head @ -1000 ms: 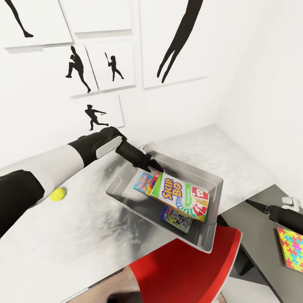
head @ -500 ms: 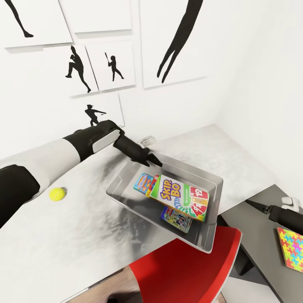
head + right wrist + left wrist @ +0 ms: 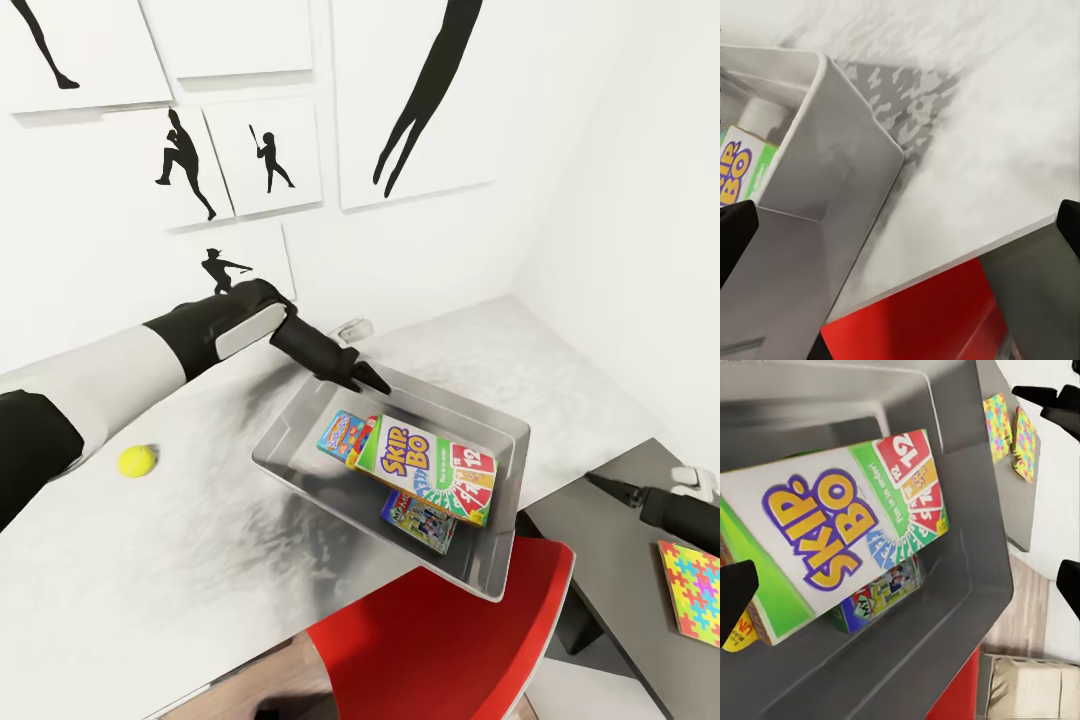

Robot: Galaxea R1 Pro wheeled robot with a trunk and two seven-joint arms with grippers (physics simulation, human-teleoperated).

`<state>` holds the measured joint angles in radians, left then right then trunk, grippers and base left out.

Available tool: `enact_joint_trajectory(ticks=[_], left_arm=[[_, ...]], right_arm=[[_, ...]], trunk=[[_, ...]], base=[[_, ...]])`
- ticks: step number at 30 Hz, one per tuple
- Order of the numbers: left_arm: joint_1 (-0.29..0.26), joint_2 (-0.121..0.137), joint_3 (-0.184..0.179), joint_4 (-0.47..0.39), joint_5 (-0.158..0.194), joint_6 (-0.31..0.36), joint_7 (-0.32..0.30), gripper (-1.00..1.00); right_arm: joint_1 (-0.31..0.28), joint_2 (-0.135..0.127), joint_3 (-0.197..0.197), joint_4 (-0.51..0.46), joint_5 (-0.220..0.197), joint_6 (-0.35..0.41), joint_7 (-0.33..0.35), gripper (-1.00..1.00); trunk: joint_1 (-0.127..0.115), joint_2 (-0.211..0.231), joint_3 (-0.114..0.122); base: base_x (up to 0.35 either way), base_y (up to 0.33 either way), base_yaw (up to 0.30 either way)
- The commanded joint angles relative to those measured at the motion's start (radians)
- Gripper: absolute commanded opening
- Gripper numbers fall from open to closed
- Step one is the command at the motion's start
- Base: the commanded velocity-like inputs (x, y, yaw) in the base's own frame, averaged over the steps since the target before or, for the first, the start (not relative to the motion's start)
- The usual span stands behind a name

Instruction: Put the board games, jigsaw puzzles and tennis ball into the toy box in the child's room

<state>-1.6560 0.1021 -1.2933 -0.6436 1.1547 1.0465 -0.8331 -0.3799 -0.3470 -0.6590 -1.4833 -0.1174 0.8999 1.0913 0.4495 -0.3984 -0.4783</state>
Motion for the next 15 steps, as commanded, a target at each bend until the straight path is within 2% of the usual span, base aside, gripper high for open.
enact_joint_trajectory(ticks=[1, 5, 8, 11, 13, 14, 15], left_arm=[[0.001, 0.008, 0.000, -0.018, 0.006, 0.001, -0.006, 1.00], [0.008, 0.024, 0.015, -0.064, 0.024, 0.001, -0.006, 1.00], [0.023, 0.043, 0.054, -0.138, 0.064, 0.001, -0.003, 1.00], [0.028, 0.048, 0.069, -0.160, 0.075, 0.001, -0.002, 1.00], [0.038, 0.062, 0.101, -0.206, 0.090, 0.001, 0.000, 1.00], [0.038, 0.062, 0.101, -0.206, 0.090, 0.001, 0.000, 1.00], [0.043, 0.070, 0.118, -0.232, 0.096, 0.001, 0.003, 1.00]], right_arm=[[0.000, 0.000, -0.002, -0.008, -0.003, 0.005, 0.001, 1.00], [0.004, 0.000, -0.004, -0.024, -0.003, 0.003, 0.001, 1.00], [0.013, 0.000, -0.007, -0.041, -0.004, 0.002, 0.001, 1.00], [0.015, 0.000, -0.007, -0.045, -0.004, 0.002, 0.001, 1.00], [0.019, 0.000, -0.009, -0.051, -0.005, 0.001, 0.001, 1.00], [0.019, 0.000, -0.009, -0.051, -0.005, 0.001, 0.001, 1.00], [0.020, -0.001, -0.010, -0.054, -0.005, 0.001, 0.001, 1.00]], trunk=[[0.001, -0.002, -0.002], [0.001, -0.002, -0.002], [0.001, -0.002, -0.002], [0.001, -0.002, -0.002], [0.001, -0.002, -0.002], [0.001, -0.002, -0.002], [0.001, -0.002, -0.002]], base=[[0.000, 0.000, 0.000], [0.000, 0.000, 0.000], [0.000, 0.000, 0.000], [0.000, 0.000, 0.000], [0.000, 0.000, 0.000], [0.000, 0.000, 0.000], [0.000, 0.000, 0.000]])
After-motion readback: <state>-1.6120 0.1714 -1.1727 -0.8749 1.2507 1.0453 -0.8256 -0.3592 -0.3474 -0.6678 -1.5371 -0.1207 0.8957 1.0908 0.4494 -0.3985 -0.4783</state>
